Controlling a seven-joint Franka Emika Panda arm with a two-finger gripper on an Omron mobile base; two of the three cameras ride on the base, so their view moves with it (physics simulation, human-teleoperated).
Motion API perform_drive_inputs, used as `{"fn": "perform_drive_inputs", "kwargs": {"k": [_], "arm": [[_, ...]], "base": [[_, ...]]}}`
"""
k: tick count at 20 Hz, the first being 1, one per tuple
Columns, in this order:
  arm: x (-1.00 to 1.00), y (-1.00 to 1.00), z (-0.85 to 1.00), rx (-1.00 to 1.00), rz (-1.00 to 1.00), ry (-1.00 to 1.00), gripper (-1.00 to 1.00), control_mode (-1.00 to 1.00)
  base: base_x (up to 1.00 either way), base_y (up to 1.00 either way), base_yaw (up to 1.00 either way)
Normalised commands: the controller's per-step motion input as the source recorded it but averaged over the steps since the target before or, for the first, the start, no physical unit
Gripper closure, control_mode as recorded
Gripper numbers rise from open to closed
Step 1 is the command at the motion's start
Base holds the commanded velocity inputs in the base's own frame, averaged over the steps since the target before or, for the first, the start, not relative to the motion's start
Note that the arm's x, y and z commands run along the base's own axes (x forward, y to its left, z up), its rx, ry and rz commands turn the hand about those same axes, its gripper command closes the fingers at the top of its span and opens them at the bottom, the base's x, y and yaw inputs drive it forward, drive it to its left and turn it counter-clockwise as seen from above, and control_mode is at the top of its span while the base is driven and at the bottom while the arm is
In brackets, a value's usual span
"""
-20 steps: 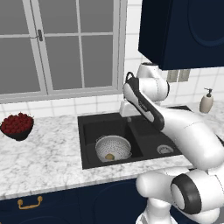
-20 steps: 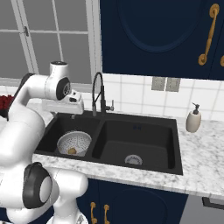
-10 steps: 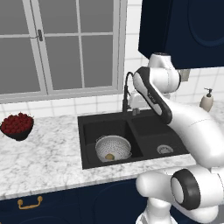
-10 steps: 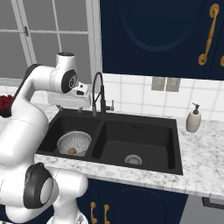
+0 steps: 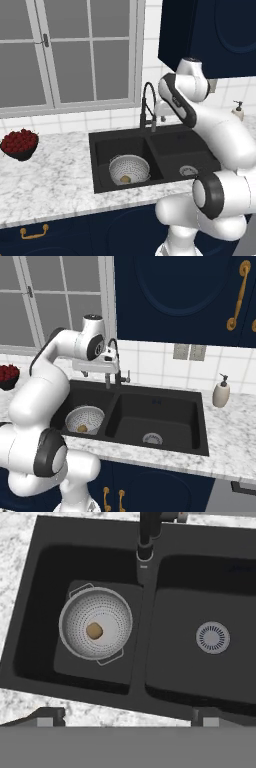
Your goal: Put the colander in the sink, put the kiwi in the colander, and turn on the sink faucet and pour water over the colander.
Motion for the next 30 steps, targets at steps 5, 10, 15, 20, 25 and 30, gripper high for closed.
{"fn": "perform_drive_inputs", "kwargs": {"k": [5, 10, 15, 20, 25, 30], "arm": [[0.53, -0.02, -0.19, 0.00, 0.03, -0.13, -1.00, -1.00], [0.48, 0.00, -0.27, 0.00, 0.05, -0.19, -1.00, -1.00], [0.66, 0.04, -0.25, 0.00, 0.00, -0.10, -1.00, -1.00], [0.75, 0.00, -0.05, 0.00, -0.04, 0.00, -1.00, -1.00], [0.65, 0.00, -0.02, 0.00, -0.11, 0.00, -1.00, -1.00], [0.15, 0.01, -0.14, 0.00, -0.02, 0.00, -1.00, -1.00]], "base": [[0.00, 0.00, 0.00], [0.00, 0.00, 0.00], [0.00, 0.00, 0.00], [0.00, 0.00, 0.00], [0.00, 0.00, 0.00], [0.00, 0.00, 0.00]]}}
